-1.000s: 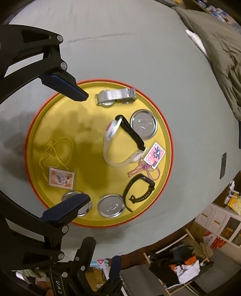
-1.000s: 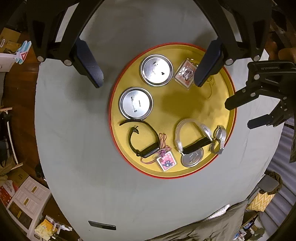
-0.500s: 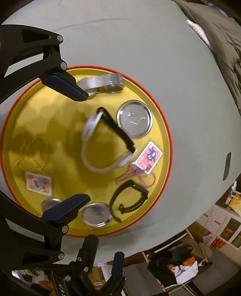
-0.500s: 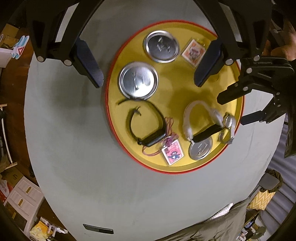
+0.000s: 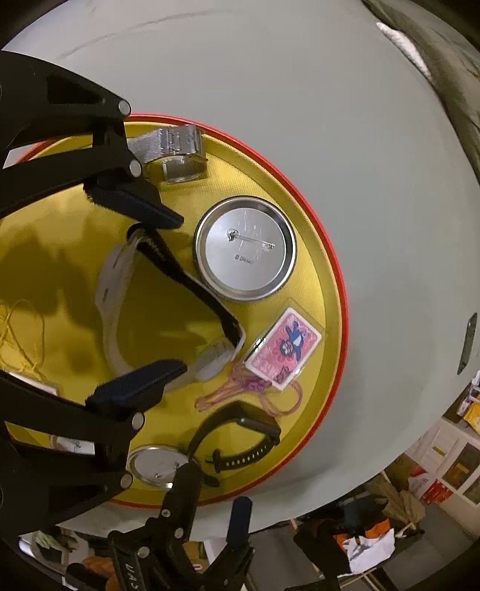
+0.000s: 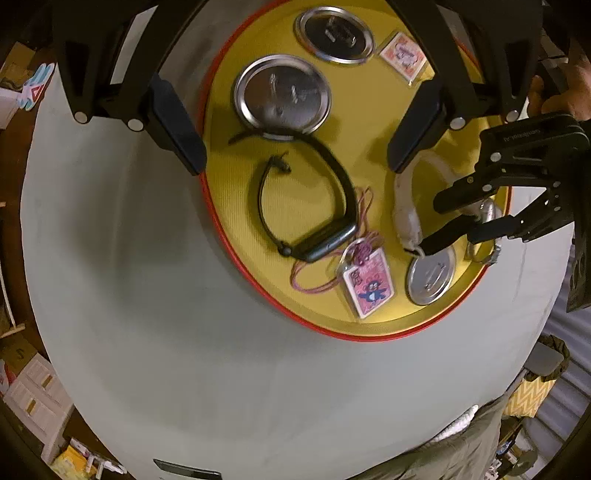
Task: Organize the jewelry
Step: 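Grasp the white headphone band with the left tool while the right tool grasps the black watch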
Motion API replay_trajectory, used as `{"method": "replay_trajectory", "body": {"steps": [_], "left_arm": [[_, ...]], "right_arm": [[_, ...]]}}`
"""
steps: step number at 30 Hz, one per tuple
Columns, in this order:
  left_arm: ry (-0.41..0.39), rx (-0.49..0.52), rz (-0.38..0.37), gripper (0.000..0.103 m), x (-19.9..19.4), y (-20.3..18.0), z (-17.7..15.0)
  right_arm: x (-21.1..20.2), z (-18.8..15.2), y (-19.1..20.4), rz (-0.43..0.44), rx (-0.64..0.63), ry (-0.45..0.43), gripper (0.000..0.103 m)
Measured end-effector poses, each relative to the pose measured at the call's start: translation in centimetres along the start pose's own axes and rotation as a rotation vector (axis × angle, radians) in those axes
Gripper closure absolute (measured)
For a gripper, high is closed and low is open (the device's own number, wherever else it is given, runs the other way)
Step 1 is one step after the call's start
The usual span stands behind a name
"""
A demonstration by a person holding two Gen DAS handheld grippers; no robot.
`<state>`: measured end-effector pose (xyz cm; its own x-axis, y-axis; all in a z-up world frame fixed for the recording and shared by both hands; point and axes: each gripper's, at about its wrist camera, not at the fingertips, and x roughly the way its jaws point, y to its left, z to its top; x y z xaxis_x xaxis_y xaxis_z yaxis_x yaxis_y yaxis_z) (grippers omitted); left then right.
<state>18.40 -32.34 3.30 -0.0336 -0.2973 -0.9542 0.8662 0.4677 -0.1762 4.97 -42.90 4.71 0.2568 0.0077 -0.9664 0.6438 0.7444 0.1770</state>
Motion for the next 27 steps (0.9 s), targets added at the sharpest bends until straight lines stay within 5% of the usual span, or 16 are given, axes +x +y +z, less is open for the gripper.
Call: {"method": "replay_trajectory", "body": {"steps": [2,15,20,27], "left_arm": [[-0.006,-0.009,-0.011,0.043,0.2,0.4,0.2],[-0.068,0.062,-0.026,0.074,0.2,-0.2,-0.2],[-0.077,0.044,-0.045,0.084,0.4,0.8,0.0],[-0.09,0.139,0.009,0.088,0.9,-0.6,-0.4]], "right_arm": [[0.3,0.3,0.0,0.004,-0.006,-0.003,0.03],[2.6,1.5,-0.3,-0.022,-0.021,0.007,0.057],[2.6,2.0,-0.7,-0.026,-0.027,-0.008,0.091],[2.9,1.8,-1.0,-0.026,-0.042,-0.028,0.098]]}}
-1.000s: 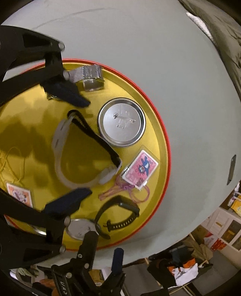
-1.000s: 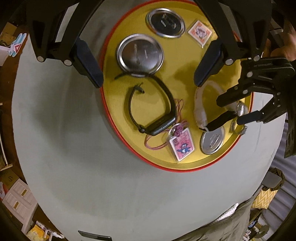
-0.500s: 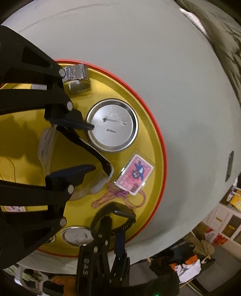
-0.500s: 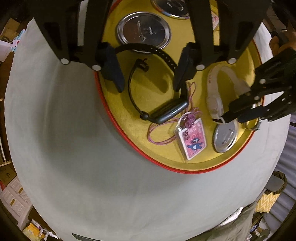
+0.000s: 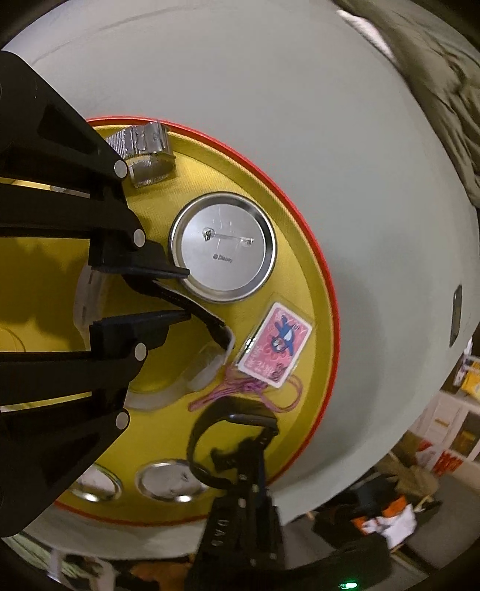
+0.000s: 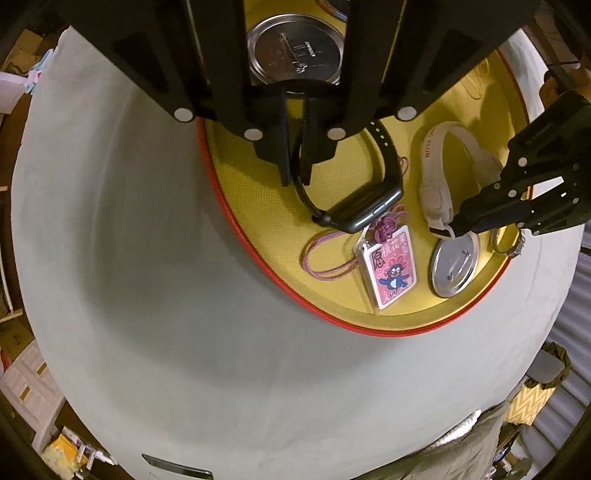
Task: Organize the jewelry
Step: 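Grasp the white headphone band with the left tool while the right tool grasps the black watch, then lift the headphones and black watch out of the tray onto the bed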
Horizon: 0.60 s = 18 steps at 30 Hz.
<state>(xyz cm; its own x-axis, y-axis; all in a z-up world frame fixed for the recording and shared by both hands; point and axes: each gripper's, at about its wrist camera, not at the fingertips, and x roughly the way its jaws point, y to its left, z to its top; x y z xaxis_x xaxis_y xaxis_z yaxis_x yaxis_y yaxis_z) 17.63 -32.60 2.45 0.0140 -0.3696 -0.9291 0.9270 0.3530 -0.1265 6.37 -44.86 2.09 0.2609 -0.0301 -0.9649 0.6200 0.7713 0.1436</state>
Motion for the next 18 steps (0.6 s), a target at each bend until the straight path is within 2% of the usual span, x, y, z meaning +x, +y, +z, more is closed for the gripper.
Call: {"method": "replay_trajectory", "body": {"steps": [4,8,18], "left_arm": [[-0.01,-0.006,-0.011,0.089,0.2,0.4,-0.1],[-0.038,-0.032,-0.03,0.096,-0.8,1.2,-0.4],[-0.094,-0.044,-0.049,0.096,-4.5,1.1,-1.6]], "right_arm": [[-0.3,-0.1,0.3,-0.007,-0.004,-0.028,0.099],[-1.2,-0.2,0.5,-0.017,-0.008,-0.064,0.099],[-2.1,-0.4,2.5,-0.023,-0.009,-0.114,0.099]]}}
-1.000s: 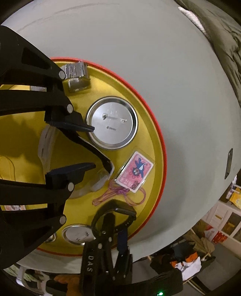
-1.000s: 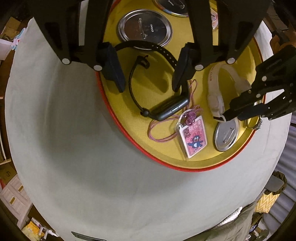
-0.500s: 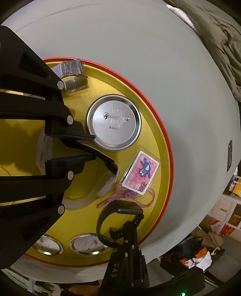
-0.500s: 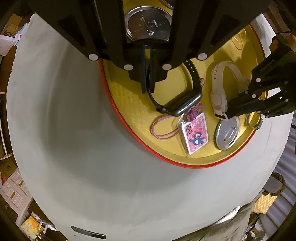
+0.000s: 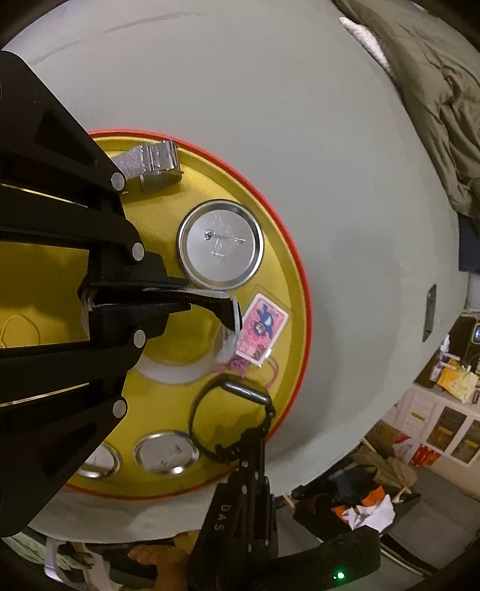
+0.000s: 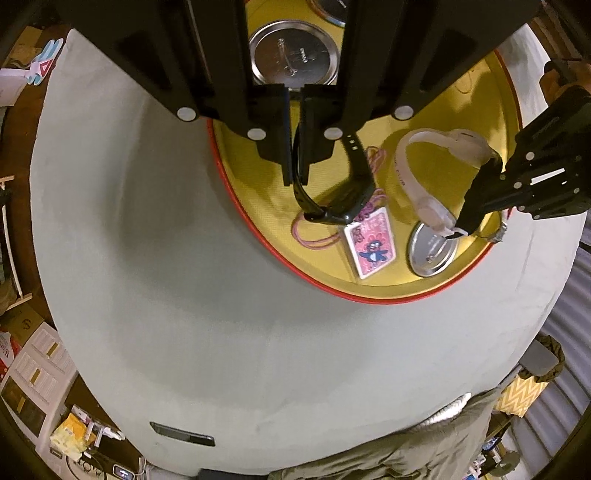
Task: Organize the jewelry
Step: 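Lift the headphones and black watch out of the tray onto the bed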
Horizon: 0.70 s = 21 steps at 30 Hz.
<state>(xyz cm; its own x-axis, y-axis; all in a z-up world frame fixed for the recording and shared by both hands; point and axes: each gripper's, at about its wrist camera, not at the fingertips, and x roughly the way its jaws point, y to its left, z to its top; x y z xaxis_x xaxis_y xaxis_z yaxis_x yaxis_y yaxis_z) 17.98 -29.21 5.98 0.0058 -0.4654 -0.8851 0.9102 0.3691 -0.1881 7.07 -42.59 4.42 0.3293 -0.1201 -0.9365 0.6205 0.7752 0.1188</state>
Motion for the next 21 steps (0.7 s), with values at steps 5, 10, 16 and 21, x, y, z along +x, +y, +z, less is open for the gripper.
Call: {"method": "replay_trajectory", "body": {"steps": [5,10,16,21], "left_arm": [[-0.032,-0.015,-0.003,0.096,-2.5,0.3,0.1],[-0.07,-0.019,0.004,0.096,-5.8,0.6,-0.7],[-0.11,-0.043,0.012,0.097,-9.3,1.7,-1.5],[-0.132,-0.067,0.032,0.096,-11.5,3.7,-2.9]], "right_arm": [[-1.8,-1.0,0.8,-0.008,0.0,-0.03,0.099],[-3.8,-1.4,2.1,-0.02,-0.006,-0.063,0.099],[-6.6,-1.6,4.1,-0.031,-0.033,-0.098,0.099],[-7.6,-1.3,7.1,-0.031,-0.06,-0.113,0.099]]}}
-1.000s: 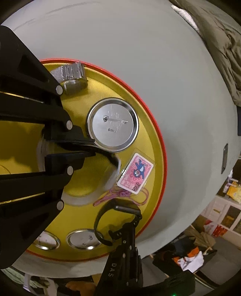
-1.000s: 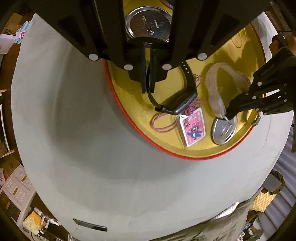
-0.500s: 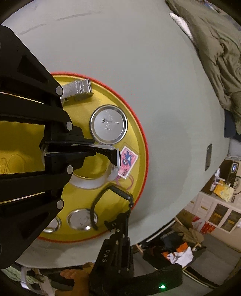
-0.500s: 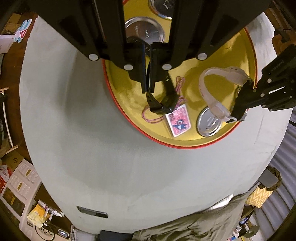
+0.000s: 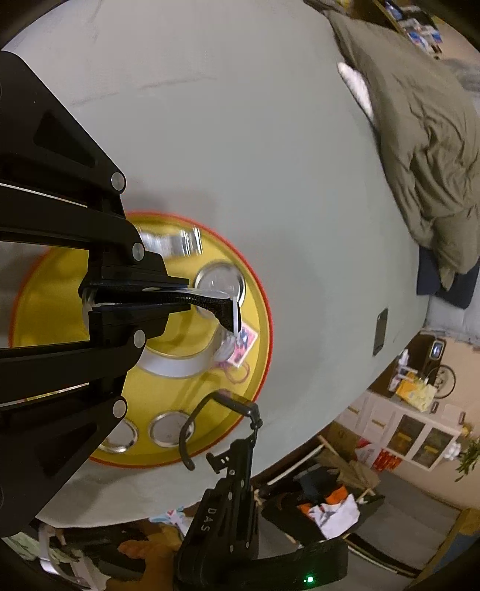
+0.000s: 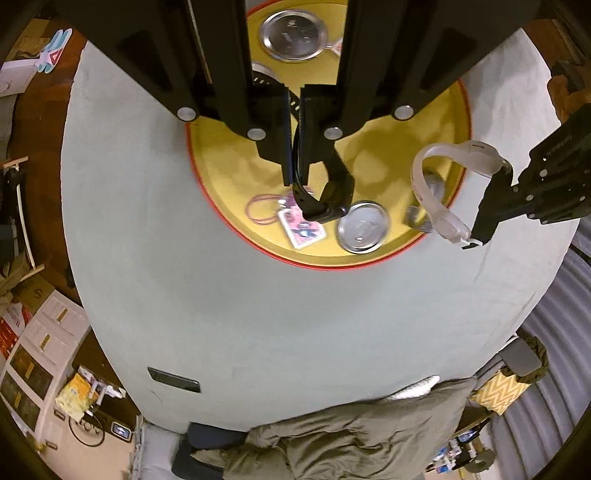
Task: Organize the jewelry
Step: 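Lift the headphones and black watch out of the tray onto the bed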
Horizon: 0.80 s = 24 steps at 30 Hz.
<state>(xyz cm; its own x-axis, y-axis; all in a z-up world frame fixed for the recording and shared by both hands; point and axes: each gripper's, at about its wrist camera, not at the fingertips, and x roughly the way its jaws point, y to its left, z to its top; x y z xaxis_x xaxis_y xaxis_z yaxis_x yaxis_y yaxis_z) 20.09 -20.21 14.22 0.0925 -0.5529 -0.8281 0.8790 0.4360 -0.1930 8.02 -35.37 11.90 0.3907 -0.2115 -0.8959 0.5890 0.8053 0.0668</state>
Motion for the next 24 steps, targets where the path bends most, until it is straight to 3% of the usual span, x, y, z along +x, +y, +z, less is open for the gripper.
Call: {"method": "replay_trajectory", "body": {"steps": [12,24], "left_arm": [[-0.022,-0.097,0.078,0.096,-4.1,10.6,-2.3],[0.041,-0.232,0.184,0.096,-4.2,24.0,-7.4]], "right_arm": [[1.7,3.5,10.6,0.053,-0.11,0.005,0.099],[8.2,7.9,24.4,0.174,-0.25,0.051,0.099]]}}
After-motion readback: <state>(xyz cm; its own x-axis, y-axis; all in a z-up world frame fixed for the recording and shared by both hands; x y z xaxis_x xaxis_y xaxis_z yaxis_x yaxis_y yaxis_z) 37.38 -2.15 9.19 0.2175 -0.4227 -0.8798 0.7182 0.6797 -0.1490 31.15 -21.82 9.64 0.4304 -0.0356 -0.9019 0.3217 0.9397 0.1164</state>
